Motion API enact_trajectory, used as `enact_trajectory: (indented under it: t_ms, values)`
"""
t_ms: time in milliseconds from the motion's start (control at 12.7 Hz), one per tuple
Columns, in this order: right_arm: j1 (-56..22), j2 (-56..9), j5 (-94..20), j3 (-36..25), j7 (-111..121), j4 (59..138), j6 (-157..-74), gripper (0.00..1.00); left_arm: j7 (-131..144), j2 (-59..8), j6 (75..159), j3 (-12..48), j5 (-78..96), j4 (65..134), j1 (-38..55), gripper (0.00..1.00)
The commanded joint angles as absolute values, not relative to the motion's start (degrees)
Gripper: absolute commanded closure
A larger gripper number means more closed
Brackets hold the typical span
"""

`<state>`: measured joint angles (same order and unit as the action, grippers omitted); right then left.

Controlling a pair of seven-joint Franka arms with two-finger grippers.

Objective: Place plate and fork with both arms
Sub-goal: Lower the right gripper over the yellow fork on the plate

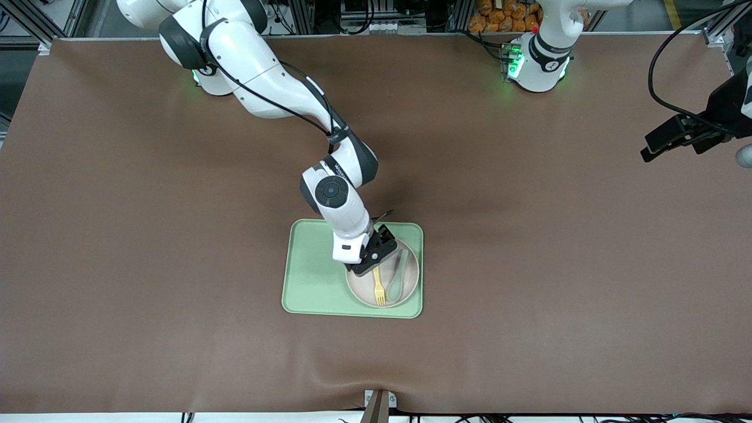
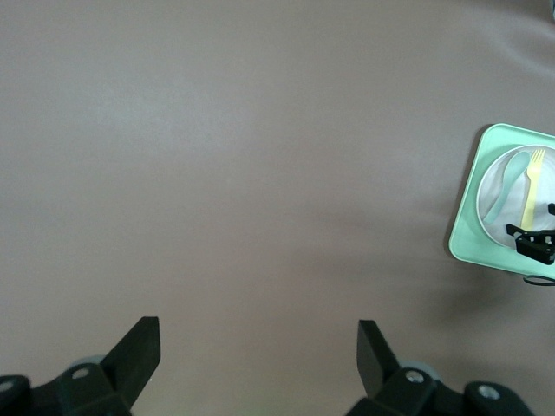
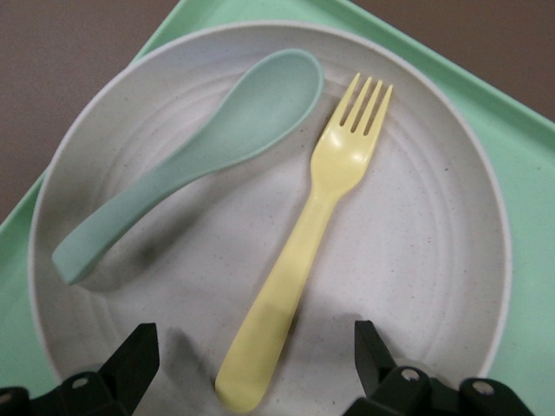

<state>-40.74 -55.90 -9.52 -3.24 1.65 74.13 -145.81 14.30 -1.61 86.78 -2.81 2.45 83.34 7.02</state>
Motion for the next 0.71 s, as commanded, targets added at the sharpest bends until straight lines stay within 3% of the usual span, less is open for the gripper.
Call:
enact_trajectory:
  t_ms: [0,236,472,630]
  values:
    - [-40.96,-57.48,-8.79,-3.34,2.11,72.16,-146.69,0.0,13.98,-0.53,86.92,-2.72,1.93,84.2,6.94,0.0]
    - [-41.4,-57.66,-7.39,-3.34,2.02,72.25,-146.69,0.0,14.06,-0.62,86.92,-2.72,2.11,84.2,6.77,0.0]
    - [-41.48,-57.66,-7.03,-3.34,2.02,72.51,-146.86,0.3,13.97,-0.35,86.92,-2.55,2.11,84.2,6.77,0.0]
    - [-41.4,-57.66,-4.58,-3.34,2.02,72.6,-146.87,0.57,13.97,-0.35,86.92,-2.55,2.2,84.2,7.21,0.0]
